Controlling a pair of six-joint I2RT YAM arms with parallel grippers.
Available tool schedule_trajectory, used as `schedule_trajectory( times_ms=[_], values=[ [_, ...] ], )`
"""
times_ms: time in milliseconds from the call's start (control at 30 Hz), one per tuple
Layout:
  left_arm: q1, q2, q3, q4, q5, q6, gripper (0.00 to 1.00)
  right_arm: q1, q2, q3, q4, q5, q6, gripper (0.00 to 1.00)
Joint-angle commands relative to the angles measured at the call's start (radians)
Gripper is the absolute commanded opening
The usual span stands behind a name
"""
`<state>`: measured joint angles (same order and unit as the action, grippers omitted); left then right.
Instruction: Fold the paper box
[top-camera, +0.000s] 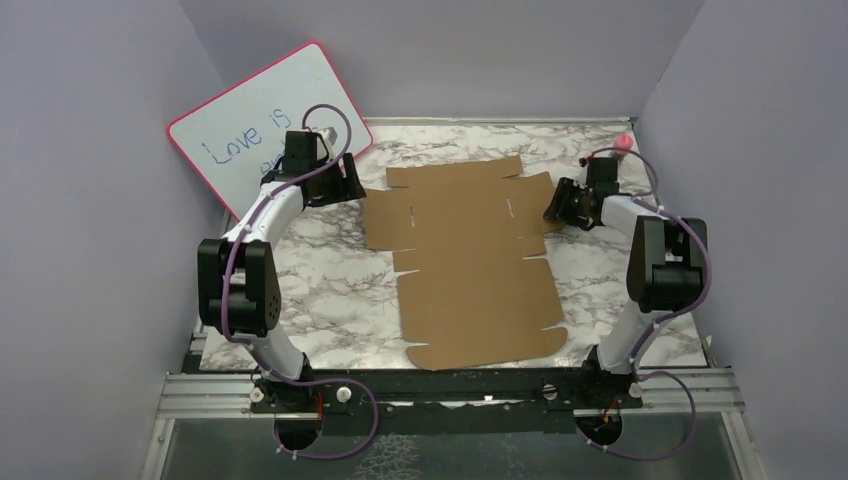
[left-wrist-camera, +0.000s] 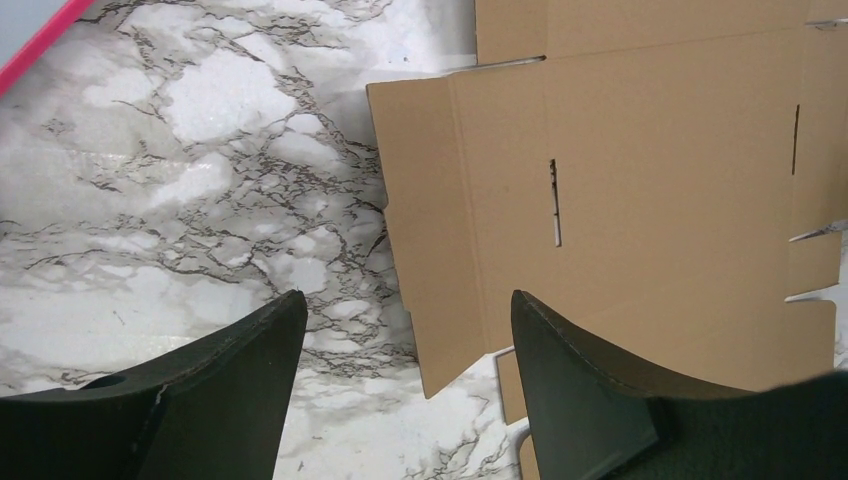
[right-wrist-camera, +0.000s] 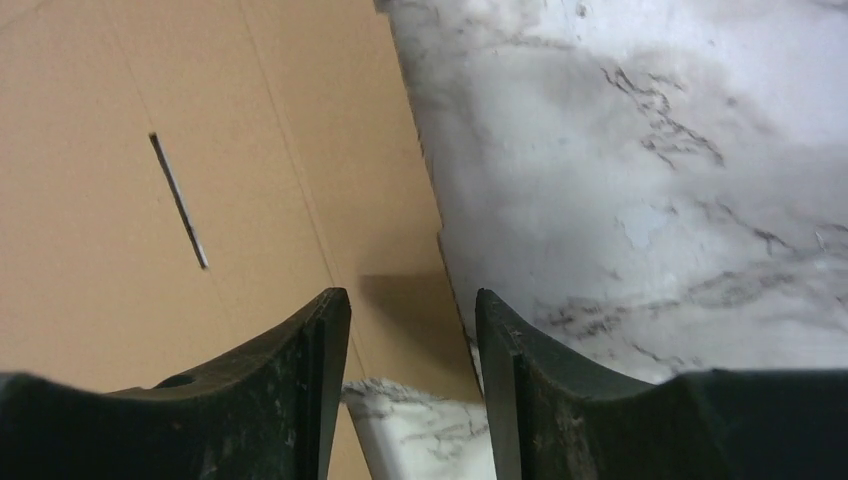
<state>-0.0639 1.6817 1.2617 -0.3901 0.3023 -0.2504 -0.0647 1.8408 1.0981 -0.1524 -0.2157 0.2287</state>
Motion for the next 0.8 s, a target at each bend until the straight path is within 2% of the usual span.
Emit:
schedule_trajectory(
  times_ms=[0, 133, 267, 433, 767],
  values=[
    [-0.001, 0.032, 0.018, 0.027, 0.062, -0.003, 0.76, 0.002, -0.102, -0.034, -0.018, 0.066, 0.044, 0.59],
    [-0.001, 0.071, 0.066, 0.026, 0.076, -0.019, 0.76, 0.002, -0.123, 0.030, -0.010, 0.015, 0.032, 0.70],
    [-0.002, 0.136, 0.162, 0.024, 0.081, -0.042, 0.76, 0.002, -0.070, 0.124, 0.038, -0.100, 0.042, 0.77],
    [-0.005, 0.276, 0.294, 0.032, 0.111, -0.093, 0.76, 0.003, 0.054, 0.240, 0.088, -0.245, 0.093, 0.77],
    [-0.022, 0.483, 0.466, 0.109, 0.187, -0.176, 0.74, 0.003, 0.300, 0.455, 0.143, -0.402, 0.183, 0.77]
  ],
)
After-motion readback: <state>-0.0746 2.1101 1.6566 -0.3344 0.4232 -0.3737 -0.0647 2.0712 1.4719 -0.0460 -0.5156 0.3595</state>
